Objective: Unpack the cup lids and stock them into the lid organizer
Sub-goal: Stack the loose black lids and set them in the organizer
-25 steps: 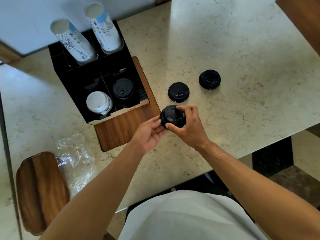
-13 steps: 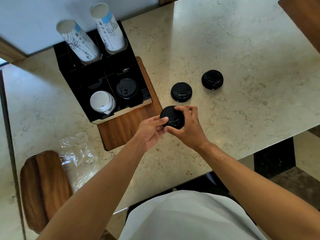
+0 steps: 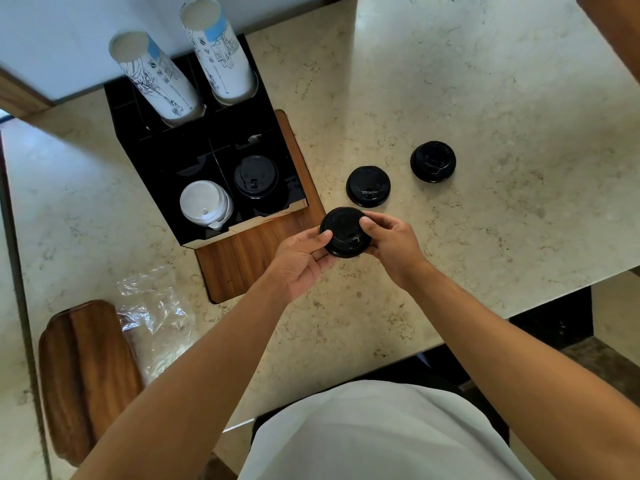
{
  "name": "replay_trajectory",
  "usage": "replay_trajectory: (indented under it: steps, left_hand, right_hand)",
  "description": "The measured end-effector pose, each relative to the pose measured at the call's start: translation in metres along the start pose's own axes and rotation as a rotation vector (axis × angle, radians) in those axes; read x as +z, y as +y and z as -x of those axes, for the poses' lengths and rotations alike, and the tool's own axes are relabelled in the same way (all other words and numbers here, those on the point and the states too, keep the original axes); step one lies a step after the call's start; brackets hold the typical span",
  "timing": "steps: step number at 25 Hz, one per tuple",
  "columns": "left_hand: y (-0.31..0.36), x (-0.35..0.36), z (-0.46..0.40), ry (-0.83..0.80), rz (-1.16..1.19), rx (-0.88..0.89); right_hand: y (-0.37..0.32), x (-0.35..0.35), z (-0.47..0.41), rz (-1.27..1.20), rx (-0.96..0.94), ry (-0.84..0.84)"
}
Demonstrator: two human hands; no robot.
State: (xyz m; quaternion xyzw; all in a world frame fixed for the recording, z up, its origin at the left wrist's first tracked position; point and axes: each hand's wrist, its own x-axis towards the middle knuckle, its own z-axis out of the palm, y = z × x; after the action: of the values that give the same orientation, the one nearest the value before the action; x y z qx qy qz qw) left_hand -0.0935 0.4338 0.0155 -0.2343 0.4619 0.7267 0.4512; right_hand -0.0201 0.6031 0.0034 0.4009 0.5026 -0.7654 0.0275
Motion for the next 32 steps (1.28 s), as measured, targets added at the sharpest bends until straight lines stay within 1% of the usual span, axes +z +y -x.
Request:
replay_trajectory:
  steps: [2,3,4,5,7,8,9,10,12,14,16,17,19,20,21,22,23,25,27,29,32]
  left_hand:
    - [0.004,0.003,-0.002,0.022,0.006,0.008]
    - [0.005,0.004,-0.003,0.032,0.018,0.011]
    - [0.007,0.006,-0.003,0.043,0.03,0.013]
    - [0.009,0.008,-0.004,0.058,0.038,0.014]
    - [0.011,0.009,-0.005,0.09,0.029,0.002]
    - [0.012,0.008,-0.005,0.106,0.015,-0.008]
    - [0.013,0.007,-0.005,0.121,0.005,-0.018]
    - [0.014,0.006,-0.006,0.133,0.005,-0.026]
    - [0.015,0.002,-0.006,0.158,0.036,-0.041]
    - [0.017,-0.002,-0.005,0.174,0.07,-0.046]
    - [0.018,-0.006,-0.003,0.174,0.082,-0.043]
    - [0.019,-0.008,-0.002,0.173,0.081,-0.04]
    - [0.021,-0.012,-0.001,0.176,0.068,-0.034]
    - [0.022,-0.013,-0.001,0.183,0.062,-0.032]
    - [0.022,-0.014,0.0,0.19,0.06,-0.031]
    - [0.022,-0.015,0.002,0.188,0.058,-0.03]
    - [0.022,-0.016,0.003,0.178,0.053,-0.031]
    - [0.02,-0.017,0.008,0.137,0.037,-0.034]
    - [0.017,-0.017,0.013,0.094,0.012,-0.032]
    - [0.015,-0.018,0.017,0.062,0.001,-0.024]
    - [0.013,-0.023,0.023,0.029,0.03,-0.015]
  right_hand:
    - [-0.004,0.002,-0.006,-0.002,0.026,-0.018]
    - [-0.007,0.004,-0.009,0.039,0.022,-0.012]
    - [-0.012,0.006,-0.014,0.129,-0.01,0.028]
    - [-0.016,0.008,-0.021,0.265,-0.07,0.105]
    - [-0.029,0.007,-0.038,0.606,-0.268,0.295]
    - [-0.035,0.006,-0.047,0.76,-0.365,0.336]
    - [-0.041,0.004,-0.056,0.887,-0.431,0.322]
    - [-0.046,0.002,-0.064,0.998,-0.455,0.264]
    - [-0.052,0.0,-0.076,1.183,-0.416,0.11]
    - [-0.053,-0.003,-0.083,1.305,-0.36,0.011]
    - [-0.053,-0.005,-0.085,1.321,-0.363,-0.002]
    - [-0.053,-0.005,-0.083,1.282,-0.383,0.012]
    - [-0.053,-0.004,-0.073,1.116,-0.433,0.035]
    - [-0.055,-0.003,-0.066,1.0,-0.447,0.011]
    - [-0.058,-0.001,-0.057,0.881,-0.441,-0.052]
    - [-0.061,0.001,-0.047,0.798,-0.427,-0.15]
    - [-0.064,0.003,-0.037,0.784,-0.427,-0.257]
    - [-0.065,0.008,-0.019,0.883,-0.448,-0.443]
    - [-0.061,0.012,-0.006,0.979,-0.452,-0.553]
    - [-0.056,0.014,0.003,1.022,-0.445,-0.591]
    - [-0.051,0.015,0.013,1.023,-0.453,-0.569]
